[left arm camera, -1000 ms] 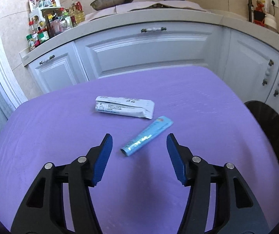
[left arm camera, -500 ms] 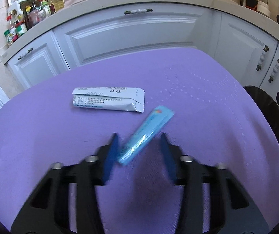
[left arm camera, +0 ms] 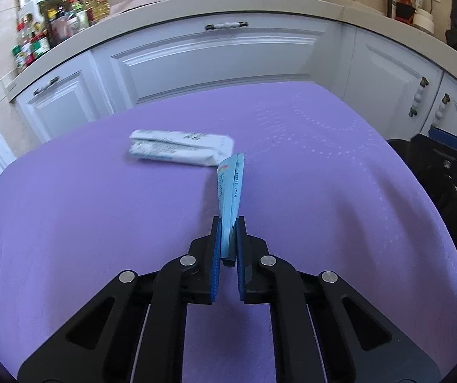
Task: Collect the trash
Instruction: 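Grasp the white tube with the right gripper while the left holds the blue tube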
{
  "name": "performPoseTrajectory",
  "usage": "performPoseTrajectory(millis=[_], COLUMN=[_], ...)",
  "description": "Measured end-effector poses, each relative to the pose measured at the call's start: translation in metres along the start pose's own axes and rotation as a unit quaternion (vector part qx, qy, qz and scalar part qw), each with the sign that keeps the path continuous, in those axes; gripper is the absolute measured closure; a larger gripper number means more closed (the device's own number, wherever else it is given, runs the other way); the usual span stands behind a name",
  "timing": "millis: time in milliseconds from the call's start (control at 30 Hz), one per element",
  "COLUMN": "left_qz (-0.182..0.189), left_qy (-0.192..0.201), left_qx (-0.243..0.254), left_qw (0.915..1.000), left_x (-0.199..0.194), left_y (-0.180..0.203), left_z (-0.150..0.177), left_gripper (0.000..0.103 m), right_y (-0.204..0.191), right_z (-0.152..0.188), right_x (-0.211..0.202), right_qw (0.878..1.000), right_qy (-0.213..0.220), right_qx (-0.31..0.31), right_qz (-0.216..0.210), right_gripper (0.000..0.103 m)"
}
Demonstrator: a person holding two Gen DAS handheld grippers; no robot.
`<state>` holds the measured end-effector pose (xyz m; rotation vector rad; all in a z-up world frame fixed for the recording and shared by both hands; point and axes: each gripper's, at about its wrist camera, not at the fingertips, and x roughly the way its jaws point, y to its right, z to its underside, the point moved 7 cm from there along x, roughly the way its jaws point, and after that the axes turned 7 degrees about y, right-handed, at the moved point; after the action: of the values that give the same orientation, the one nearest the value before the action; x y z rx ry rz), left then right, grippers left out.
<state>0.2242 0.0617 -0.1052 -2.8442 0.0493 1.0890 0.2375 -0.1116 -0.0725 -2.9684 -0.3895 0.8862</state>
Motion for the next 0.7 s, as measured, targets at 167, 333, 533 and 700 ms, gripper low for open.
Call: performPoseTrajectory(millis=[167, 333, 533, 700], left_qz=[-0.037, -0.084, -0.127, -0.155], left_qy=[0.002, 0.003, 0.001, 0.0], left_qx=[-0.033, -0.064, -0.098, -0.115], left_qw=[0.9988, 0.9944, 0.987, 0.9812], left_x=[-0.014, -0.021, -0.027, -0.032], left_y=[-0.041, -0.087, -0.143, -0.182], left_z=[0.007, 0.011, 0.018, 0.024], left_gripper=[0.095, 0.095, 0.095, 0.095], right_y=[-0.018, -0.046, -0.081, -0.109], right_z=[-0.004, -0.01, -0.016, -0.02], right_x=[0.008, 0.024, 0.049, 0.069], right_qw=[1.0, 0.999, 0.995, 0.992], right_qy=[-0.003, -0.01, -0.027, -0.042], right_qx=[-0.017, -0.036, -0.067, -0.091], right_qz=[-0.014, -0.038, -0.062, -0.079], right_gripper=[0.053, 0.053, 0.048, 0.045])
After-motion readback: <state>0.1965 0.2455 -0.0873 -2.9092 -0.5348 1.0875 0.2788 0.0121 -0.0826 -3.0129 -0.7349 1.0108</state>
